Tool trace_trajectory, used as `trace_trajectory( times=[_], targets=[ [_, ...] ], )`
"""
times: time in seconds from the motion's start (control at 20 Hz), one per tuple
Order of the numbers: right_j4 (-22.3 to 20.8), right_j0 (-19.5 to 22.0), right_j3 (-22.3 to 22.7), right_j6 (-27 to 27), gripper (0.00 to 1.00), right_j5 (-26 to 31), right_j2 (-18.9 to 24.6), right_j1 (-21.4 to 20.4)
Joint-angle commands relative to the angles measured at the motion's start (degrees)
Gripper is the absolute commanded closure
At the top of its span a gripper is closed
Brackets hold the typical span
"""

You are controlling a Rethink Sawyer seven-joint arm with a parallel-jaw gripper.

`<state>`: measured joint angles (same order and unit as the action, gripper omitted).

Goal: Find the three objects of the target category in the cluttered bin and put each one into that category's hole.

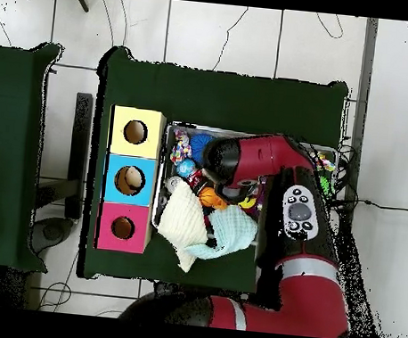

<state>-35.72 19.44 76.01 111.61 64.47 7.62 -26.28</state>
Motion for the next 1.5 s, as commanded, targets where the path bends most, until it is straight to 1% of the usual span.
trace_trajectory(
  times=[0.05, 0.2, 0.35, 0.45, 0.55, 0.7, 0.8, 0.95, 1.2, 1.35, 1.4, 1.5],
  targets=[
    [4.0, 2.5, 5.3, -7.8, 1.0, -0.1, 3.7, -8.8],
    [4.1, 2.4, 5.4, -8.0, 1.0, 0.8, 3.6, -9.7],
    [3.2, 1.9, 5.1, -8.7, 1.0, 2.8, 2.9, -10.4],
    [1.5, 1.0, 4.9, -9.4, 1.0, 4.0, 1.8, -11.3],
    [-1.2, -0.3, 4.5, -8.6, 1.0, 2.9, 0.4, -11.8],
    [-5.9, -2.7, 3.1, -6.1, 1.0, 1.1, -2.2, -10.7],
    [-7.2, -3.6, 2.4, -4.8, 1.0, 0.2, -3.0, -10.1],
    [-8.0, -4.2, 2.0, -3.5, 1.0, -1.3, -3.5, -9.7],
    [-9.7, -5.4, 0.3, -4.3, 1.0, 1.4, -4.7, -8.6],
    [-9.6, -5.6, 0.1, -4.1, 1.0, 1.2, -4.9, -8.4],
    [-9.4, -5.9, -0.1, -4.2, 0.0, 1.2, -5.2, -8.3],
    [-9.4, -6.0, 0.0, -4.2, 0.0, 1.2, -5.3, -8.3]
  ],
)
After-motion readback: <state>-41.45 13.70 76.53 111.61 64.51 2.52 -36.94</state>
